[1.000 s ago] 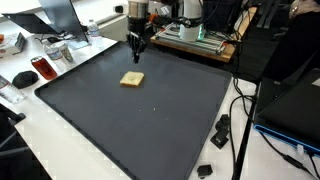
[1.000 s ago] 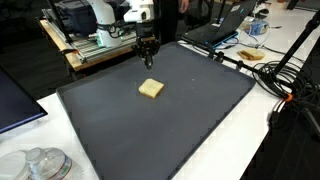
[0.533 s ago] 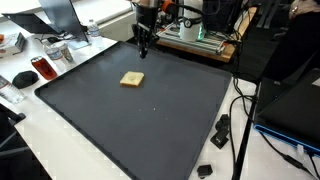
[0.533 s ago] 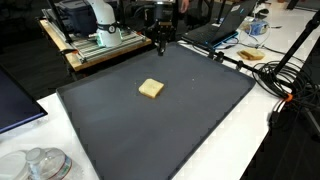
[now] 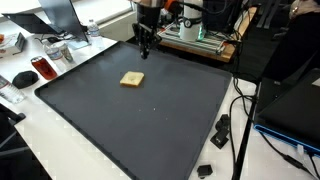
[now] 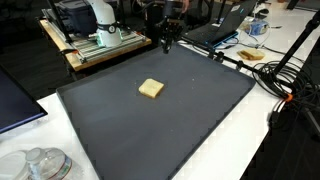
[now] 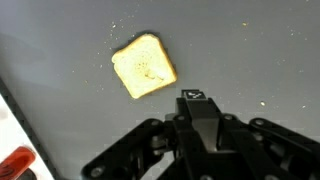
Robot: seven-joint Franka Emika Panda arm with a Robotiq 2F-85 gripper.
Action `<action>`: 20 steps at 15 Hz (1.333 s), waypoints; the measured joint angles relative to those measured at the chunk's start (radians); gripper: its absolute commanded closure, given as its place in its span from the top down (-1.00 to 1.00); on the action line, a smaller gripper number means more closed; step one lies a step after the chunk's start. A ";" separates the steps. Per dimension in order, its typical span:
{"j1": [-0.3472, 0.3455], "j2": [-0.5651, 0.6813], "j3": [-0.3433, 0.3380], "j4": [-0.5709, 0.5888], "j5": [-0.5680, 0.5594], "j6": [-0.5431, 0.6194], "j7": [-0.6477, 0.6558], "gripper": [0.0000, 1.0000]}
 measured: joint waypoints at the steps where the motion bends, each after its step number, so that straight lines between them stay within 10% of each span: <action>1: -0.007 0.021 -0.001 0.015 0.008 0.000 -0.001 -0.89; 20: -0.167 0.274 -0.079 0.129 0.385 0.067 -0.272 -0.89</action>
